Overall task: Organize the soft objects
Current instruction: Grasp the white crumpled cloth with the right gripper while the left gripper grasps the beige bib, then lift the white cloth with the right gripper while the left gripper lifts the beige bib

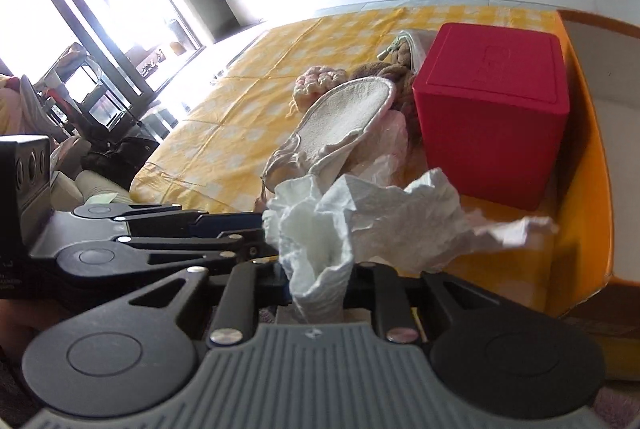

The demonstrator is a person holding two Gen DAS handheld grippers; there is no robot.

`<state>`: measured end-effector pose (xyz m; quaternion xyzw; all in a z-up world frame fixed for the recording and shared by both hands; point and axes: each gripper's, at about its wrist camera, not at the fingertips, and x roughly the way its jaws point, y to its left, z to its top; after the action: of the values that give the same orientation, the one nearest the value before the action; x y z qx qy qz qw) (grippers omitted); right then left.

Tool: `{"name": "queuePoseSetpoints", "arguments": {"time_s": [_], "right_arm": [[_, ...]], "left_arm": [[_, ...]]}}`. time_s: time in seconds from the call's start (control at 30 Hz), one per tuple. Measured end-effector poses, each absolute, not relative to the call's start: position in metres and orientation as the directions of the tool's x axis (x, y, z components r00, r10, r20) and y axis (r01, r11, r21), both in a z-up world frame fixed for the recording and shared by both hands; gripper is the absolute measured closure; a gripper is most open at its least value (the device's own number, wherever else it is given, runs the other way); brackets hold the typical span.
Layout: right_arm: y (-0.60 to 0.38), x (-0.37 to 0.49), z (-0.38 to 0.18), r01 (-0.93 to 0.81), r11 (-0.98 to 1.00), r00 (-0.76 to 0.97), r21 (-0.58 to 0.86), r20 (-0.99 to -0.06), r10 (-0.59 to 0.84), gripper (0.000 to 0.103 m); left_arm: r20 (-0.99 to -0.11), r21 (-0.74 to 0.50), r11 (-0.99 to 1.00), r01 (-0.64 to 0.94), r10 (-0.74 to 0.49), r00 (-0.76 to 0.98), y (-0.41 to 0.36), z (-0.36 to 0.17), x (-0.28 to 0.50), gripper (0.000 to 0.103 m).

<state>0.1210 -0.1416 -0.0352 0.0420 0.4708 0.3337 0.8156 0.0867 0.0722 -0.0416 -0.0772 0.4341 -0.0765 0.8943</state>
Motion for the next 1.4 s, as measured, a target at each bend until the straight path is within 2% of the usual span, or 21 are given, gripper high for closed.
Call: {"name": "queuePoseSetpoints", "arguments": {"time_s": [0.1, 0.2, 0.27, 0.37, 0.4, 0.43, 0.47, 0.57, 0.63, 0.7, 0.87, 1.0, 1.13, 1.33, 1.4], "right_arm": [[-0.135, 0.134, -0.05, -0.489, 0.843, 0.407, 0.224, -0.796, 0.448, 0.086], [-0.132, 0.151, -0.067, -0.485, 0.854, 0.404, 0.188, -0.818, 0.409, 0.086], [-0.126, 0.158, -0.076, -0.504, 0.857, 0.426, 0.113, -0.83, 0.359, 0.086], [-0.123, 0.166, -0.091, -0.509, 0.859, 0.435, 0.056, -0.845, 0.312, 0.085], [-0.124, 0.168, -0.096, -0.504, 0.862, 0.437, 0.047, -0.847, 0.302, 0.083], [-0.125, 0.169, -0.099, -0.503, 0.863, 0.439, 0.034, -0.85, 0.29, 0.081], [-0.126, 0.17, -0.103, -0.501, 0.865, 0.44, 0.02, -0.855, 0.274, 0.077], [-0.129, 0.172, -0.107, -0.493, 0.87, 0.432, 0.02, -0.862, 0.264, 0.072], [-0.131, 0.17, -0.098, -0.496, 0.868, 0.435, 0.026, -0.857, 0.274, 0.063], [-0.133, 0.166, -0.086, -0.494, 0.869, 0.457, 0.023, -0.843, 0.282, 0.04], [-0.14, 0.147, -0.06, -0.494, 0.869, 0.493, 0.007, -0.821, 0.287, 0.037], [-0.14, 0.134, -0.07, -0.436, 0.9, 0.483, 0.018, -0.839, 0.251, 0.025], [-0.145, 0.129, -0.096, -0.323, 0.945, 0.463, 0.058, -0.861, 0.211, 0.026], [-0.147, 0.139, -0.114, -0.256, 0.961, 0.453, 0.104, -0.865, 0.215, 0.025], [-0.148, 0.142, -0.118, -0.247, 0.962, 0.45, 0.115, -0.866, 0.219, 0.026]], "left_arm": [[-0.766, -0.198, 0.978, 0.061, -0.193, 0.613, 0.074, -0.041, 0.089, 0.063], [-0.76, -0.175, 0.983, 0.06, -0.173, 0.627, 0.077, -0.039, 0.093, 0.059], [-0.746, -0.147, 0.988, 0.057, -0.148, 0.649, 0.08, -0.036, 0.098, 0.044], [-0.731, -0.091, 0.991, 0.101, -0.135, 0.668, 0.077, -0.033, 0.107, 0.034], [-0.72, -0.06, 0.99, 0.128, -0.132, 0.681, 0.072, -0.033, 0.11, 0.032], [-0.716, -0.03, 0.988, 0.151, -0.127, 0.686, 0.067, -0.034, 0.113, 0.024], [-0.723, 0.014, 0.984, 0.18, -0.114, 0.681, 0.06, -0.036, 0.118, 0.021], [-0.754, 0.093, 0.968, 0.231, -0.083, 0.652, 0.047, -0.047, 0.132, 0.023], [-0.764, 0.089, 0.969, 0.232, -0.083, 0.64, 0.046, -0.053, 0.136, 0.025], [-0.77, 0.085, 0.97, 0.227, -0.08, 0.633, 0.046, -0.057, 0.138, 0.025], [-0.775, 0.09, 0.973, 0.212, -0.065, 0.628, 0.048, -0.063, 0.141, 0.025], [-0.779, 0.111, 0.973, 0.2, -0.04, 0.626, 0.046, -0.067, 0.144, 0.026], [-0.777, 0.132, 0.973, 0.191, -0.018, 0.629, 0.047, -0.07, 0.144, 0.026], [-0.783, 0.158, 0.969, 0.189, 0.007, 0.622, 0.042, -0.077, 0.151, 0.026], [-0.784, 0.168, 0.967, 0.189, 0.015, 0.621, 0.04, -0.079, 0.152, 0.03]]}}
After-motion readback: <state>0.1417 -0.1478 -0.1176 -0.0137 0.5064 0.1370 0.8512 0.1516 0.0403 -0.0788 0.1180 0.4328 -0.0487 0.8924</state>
